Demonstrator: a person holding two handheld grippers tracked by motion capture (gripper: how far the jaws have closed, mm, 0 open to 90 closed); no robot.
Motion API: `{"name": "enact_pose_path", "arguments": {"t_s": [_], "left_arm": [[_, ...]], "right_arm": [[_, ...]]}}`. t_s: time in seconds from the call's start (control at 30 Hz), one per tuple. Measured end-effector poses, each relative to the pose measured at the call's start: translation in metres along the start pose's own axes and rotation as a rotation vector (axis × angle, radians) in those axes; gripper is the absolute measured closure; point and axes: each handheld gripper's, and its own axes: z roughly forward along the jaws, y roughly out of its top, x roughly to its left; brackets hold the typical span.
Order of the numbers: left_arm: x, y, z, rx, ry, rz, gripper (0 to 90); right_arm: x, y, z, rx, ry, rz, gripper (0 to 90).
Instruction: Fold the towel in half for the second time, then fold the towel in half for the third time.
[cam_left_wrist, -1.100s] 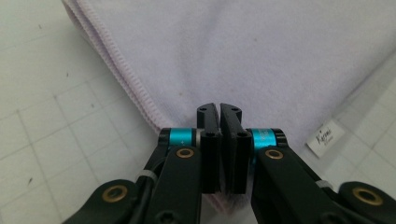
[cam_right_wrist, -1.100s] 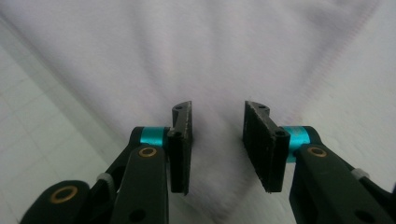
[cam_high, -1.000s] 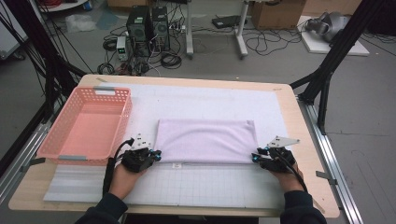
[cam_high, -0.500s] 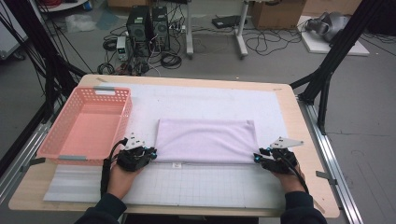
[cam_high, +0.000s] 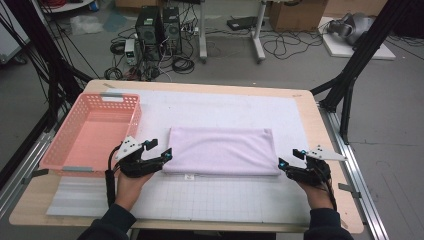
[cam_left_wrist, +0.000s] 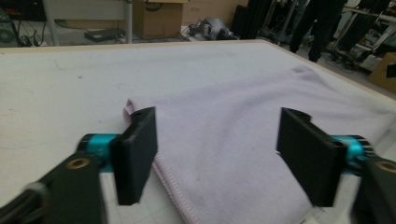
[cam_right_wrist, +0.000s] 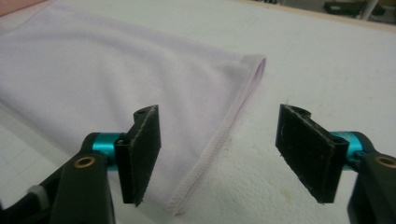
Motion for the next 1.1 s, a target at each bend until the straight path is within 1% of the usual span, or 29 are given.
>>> {"name": "enact_pose_path", "arguments": {"t_s": [0.03,0.07,0.1,0.13,0.17,0.2,0.23,0.37,0.47,0.53,0.57,0.6,0.77,0.97,1.03,1.1], "left_arm": [[-0.0012,0.0003,0.0013,0.010,0.014,0.013,17.7],[-0.0019,0.0004,0.0026,0.014,0.014,0.018,16.6],[-0.0019,0.0004,0.0026,0.014,0.014,0.018,16.9],[-0.0019,0.0003,0.0046,0.015,-0.006,0.016,17.0],[-0.0019,0.0003,0.0046,0.015,-0.006,0.016,17.0],[-0.0020,0.0004,0.0055,0.019,-0.007,0.027,16.9],[-0.0019,0.0004,0.0058,0.021,-0.006,0.030,17.0],[-0.0004,0.0007,0.0050,0.026,0.003,0.026,17.9],[0.0011,0.0001,0.0045,0.034,0.012,0.022,18.1],[0.0017,-0.0003,0.0045,0.037,0.013,0.019,18.4],[0.0022,-0.0003,0.0048,0.037,0.015,0.018,18.4],[0.0025,-0.0002,0.0050,0.040,0.013,0.013,18.5],[0.0031,-0.0005,0.0060,0.054,0.010,0.013,18.6],[0.0042,-0.0005,0.0063,0.057,0.007,0.009,18.7],[0.0041,-0.0016,0.0070,0.077,0.011,0.002,18.8],[0.0040,-0.0029,0.0065,0.092,0.005,-0.005,19.2]], "right_arm": [[-0.0006,-0.0001,-0.0015,-0.014,-0.005,-0.002,26.3],[-0.0008,-0.0001,-0.0033,-0.026,-0.009,0.003,24.5],[-0.0012,0.0000,-0.0048,-0.040,-0.013,0.003,23.5],[-0.0011,0.0003,-0.0064,-0.048,-0.017,0.007,22.4],[-0.0010,0.0006,-0.0074,-0.055,-0.022,0.005,21.3],[-0.0014,0.0009,-0.0079,-0.062,-0.030,-0.002,20.9],[-0.0009,0.0009,-0.0085,-0.062,-0.033,0.007,20.9],[-0.0028,-0.0014,-0.0069,-0.052,-0.036,-0.001,20.2],[-0.0037,-0.0029,-0.0059,-0.040,-0.034,0.004,20.3],[-0.0048,-0.0029,-0.0061,-0.038,-0.036,0.000,20.3],[-0.0049,-0.0027,-0.0066,-0.037,-0.040,0.006,20.3],[-0.0056,-0.0028,-0.0069,-0.041,-0.041,0.005,20.3],[-0.0081,-0.0037,-0.0079,-0.042,-0.051,0.012,20.3],[-0.0070,-0.0032,-0.0063,-0.044,-0.052,0.015,20.2],[-0.0067,-0.0032,-0.0056,-0.040,-0.052,0.014,20.3],[-0.0063,-0.0026,-0.0048,-0.039,-0.050,0.010,20.2]]}}
